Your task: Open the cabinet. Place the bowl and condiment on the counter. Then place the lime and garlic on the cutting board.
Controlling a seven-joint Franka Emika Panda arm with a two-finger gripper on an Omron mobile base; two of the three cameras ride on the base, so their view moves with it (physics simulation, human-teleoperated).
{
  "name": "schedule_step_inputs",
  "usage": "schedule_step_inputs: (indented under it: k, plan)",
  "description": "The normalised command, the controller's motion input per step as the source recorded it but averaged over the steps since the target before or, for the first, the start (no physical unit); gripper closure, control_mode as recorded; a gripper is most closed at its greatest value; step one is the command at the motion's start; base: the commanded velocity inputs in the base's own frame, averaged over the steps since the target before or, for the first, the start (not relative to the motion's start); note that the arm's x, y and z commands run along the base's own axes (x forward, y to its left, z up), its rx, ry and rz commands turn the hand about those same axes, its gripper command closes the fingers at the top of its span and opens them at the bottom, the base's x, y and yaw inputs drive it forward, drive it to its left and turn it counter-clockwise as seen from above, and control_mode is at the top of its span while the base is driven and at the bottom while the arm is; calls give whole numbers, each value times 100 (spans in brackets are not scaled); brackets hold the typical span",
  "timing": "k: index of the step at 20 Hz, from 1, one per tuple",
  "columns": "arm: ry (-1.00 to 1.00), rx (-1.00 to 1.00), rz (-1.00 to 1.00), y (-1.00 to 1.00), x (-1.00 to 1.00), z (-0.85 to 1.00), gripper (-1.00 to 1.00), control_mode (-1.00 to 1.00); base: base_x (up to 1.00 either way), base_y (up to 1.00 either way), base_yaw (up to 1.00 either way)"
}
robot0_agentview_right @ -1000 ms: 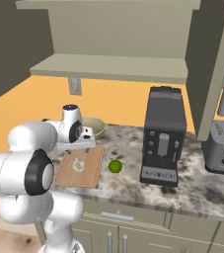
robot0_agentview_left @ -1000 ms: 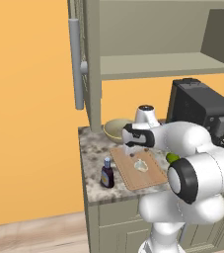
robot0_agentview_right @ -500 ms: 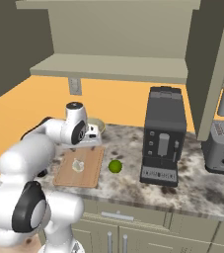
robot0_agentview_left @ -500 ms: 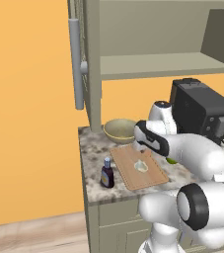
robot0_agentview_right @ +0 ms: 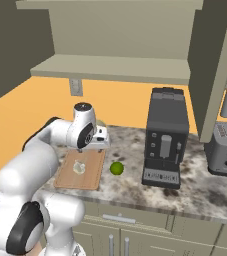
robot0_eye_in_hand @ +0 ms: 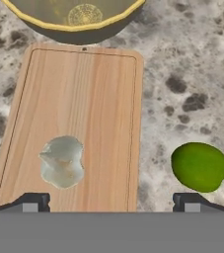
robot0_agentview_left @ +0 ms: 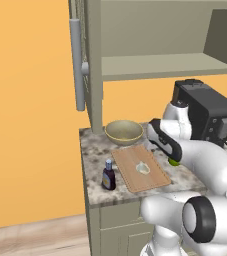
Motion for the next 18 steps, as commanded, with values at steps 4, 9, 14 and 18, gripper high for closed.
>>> schedule_step_inputs:
  k: [4, 9, 14, 18]
  plan:
    - [4, 5, -6, -4, 0, 10, -100, -100, 0, 0, 0]
    - [11, 4, -12, -23, 0, 4, -100, -100, 0, 0, 0]
    - [17, 1, -22, -12, 0, 0, -100, -100, 0, 0, 0]
    - [14, 0, -22, -4, 0, 0, -100, -100, 0, 0, 0]
